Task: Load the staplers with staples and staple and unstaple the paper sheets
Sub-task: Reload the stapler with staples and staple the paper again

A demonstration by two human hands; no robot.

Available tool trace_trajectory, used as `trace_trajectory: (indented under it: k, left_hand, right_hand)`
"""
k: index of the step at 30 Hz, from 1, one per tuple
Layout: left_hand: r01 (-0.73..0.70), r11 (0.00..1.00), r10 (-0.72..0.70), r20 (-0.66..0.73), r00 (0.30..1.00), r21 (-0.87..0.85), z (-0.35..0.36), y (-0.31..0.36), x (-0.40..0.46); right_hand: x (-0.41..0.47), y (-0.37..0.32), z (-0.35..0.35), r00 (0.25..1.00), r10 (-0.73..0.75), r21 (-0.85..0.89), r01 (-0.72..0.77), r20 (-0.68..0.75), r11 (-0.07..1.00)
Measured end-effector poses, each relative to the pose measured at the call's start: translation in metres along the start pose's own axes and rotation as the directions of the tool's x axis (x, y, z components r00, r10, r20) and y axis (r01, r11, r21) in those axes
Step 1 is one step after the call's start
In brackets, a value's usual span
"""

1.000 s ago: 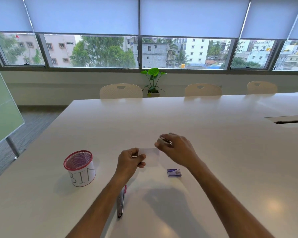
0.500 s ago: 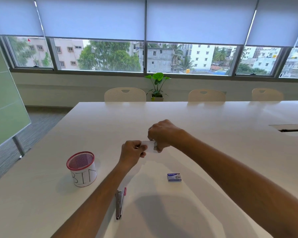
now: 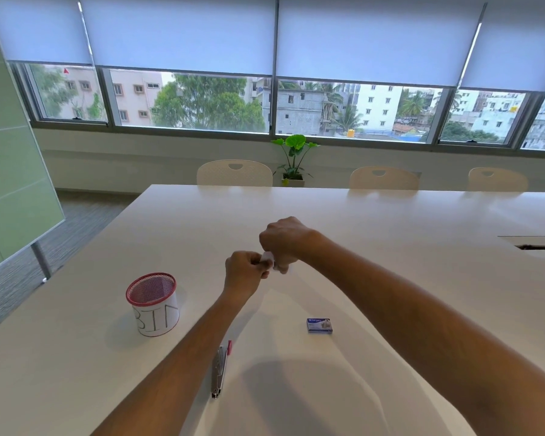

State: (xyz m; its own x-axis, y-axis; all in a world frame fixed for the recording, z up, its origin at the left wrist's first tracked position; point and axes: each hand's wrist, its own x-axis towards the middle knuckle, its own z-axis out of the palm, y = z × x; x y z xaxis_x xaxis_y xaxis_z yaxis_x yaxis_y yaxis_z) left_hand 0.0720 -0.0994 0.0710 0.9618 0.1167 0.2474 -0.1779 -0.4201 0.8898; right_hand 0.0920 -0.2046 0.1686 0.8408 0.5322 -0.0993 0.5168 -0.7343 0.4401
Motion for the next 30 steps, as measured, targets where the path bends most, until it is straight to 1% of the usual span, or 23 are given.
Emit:
trace_trajectory:
  k: [4,13,15,20,26,30]
  left_hand:
    - [0.012,0.999,-0.012,-0.005,1.0,-0.047,-0.003,-0.002,0.001]
    - [0.002,0.999,-0.003,-0.031,1.0,-0.034,-0.002,-0.002,-0.001]
    - [0.008,0.999,-0.009,-0.036,0.999,-0.033,-0.002,-0.002,0.0]
    - [0.029,1.0,-0.029,-0.047,0.998,-0.002,-0.001,-0.004,0.001]
    - [0.035,0.999,-0.035,-0.043,0.998,-0.004,-0.003,-0.009,0.001]
    - [0.053,0.998,-0.055,-0.046,0.997,-0.045,-0.006,-0.013,0.003]
  right_hand:
    - [0.002,-0.001,0.006,1.0,0.025,0.012,-0.025,-0.003,1.0]
    - [0.004,-0.003,0.009,0.998,0.039,0.015,-0.038,-0.041,0.999]
    - [0.002,-0.006,0.009,0.997,0.038,-0.01,-0.039,-0.065,0.999]
    - [0.0,-0.009,0.008,0.979,0.045,-0.06,-0.057,-0.199,0.997]
    - [0.002,-0.006,0.009,0.979,0.076,0.011,-0.075,-0.187,0.997]
    - [0.007,-0.003,0.014,0.991,0.071,0.108,-0.059,-0.112,0.992]
